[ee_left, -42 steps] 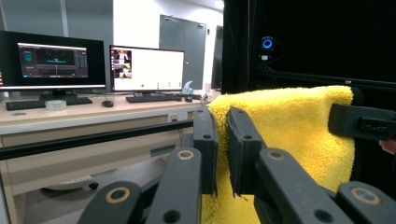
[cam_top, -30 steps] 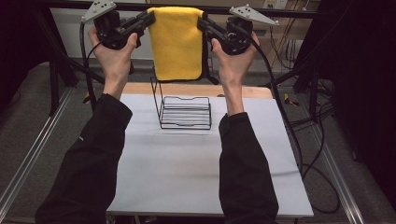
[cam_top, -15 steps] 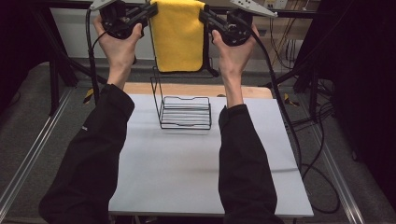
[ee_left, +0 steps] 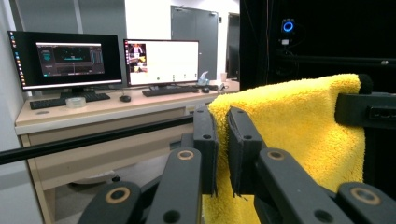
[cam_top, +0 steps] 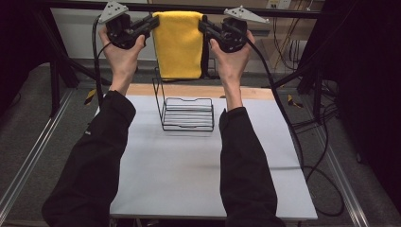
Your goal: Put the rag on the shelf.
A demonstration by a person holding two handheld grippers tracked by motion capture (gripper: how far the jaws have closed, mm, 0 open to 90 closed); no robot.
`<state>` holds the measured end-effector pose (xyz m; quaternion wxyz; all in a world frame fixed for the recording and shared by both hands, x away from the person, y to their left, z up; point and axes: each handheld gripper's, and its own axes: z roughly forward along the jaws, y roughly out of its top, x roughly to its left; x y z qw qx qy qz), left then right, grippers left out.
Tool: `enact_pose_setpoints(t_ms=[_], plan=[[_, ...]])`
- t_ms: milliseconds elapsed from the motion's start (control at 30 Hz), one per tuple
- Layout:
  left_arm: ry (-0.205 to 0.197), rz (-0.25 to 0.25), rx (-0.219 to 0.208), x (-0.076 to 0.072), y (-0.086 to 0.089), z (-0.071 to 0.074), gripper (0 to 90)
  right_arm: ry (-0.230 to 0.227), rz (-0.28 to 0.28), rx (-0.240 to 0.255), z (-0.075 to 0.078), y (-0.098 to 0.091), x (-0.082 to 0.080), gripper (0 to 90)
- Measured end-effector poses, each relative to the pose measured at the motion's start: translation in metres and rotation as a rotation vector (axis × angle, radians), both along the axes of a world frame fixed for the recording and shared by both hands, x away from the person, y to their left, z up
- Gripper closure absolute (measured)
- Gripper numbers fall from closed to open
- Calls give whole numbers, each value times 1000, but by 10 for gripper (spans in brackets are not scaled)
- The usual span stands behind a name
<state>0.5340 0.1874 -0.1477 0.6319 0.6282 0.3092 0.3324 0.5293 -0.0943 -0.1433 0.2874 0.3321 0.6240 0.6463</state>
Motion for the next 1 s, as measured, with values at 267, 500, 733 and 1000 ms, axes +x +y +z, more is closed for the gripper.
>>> enact_pose_setpoints(t_ms=[267, 500, 733, 1000], plan=[[18, -11, 46, -3, 0, -20, 828, 29, 6, -27, -23, -1, -1, 804], [32, -25, 68, -5, -1, -35, 828, 54, 8, -52, -40, -3, -1, 803], [35, -46, 76, -8, -3, -42, 828, 60, 9, -44, -51, -8, -2, 803], [14, -67, 80, -19, -3, -41, 828, 42, 21, -35, -52, -12, -12, 802]])
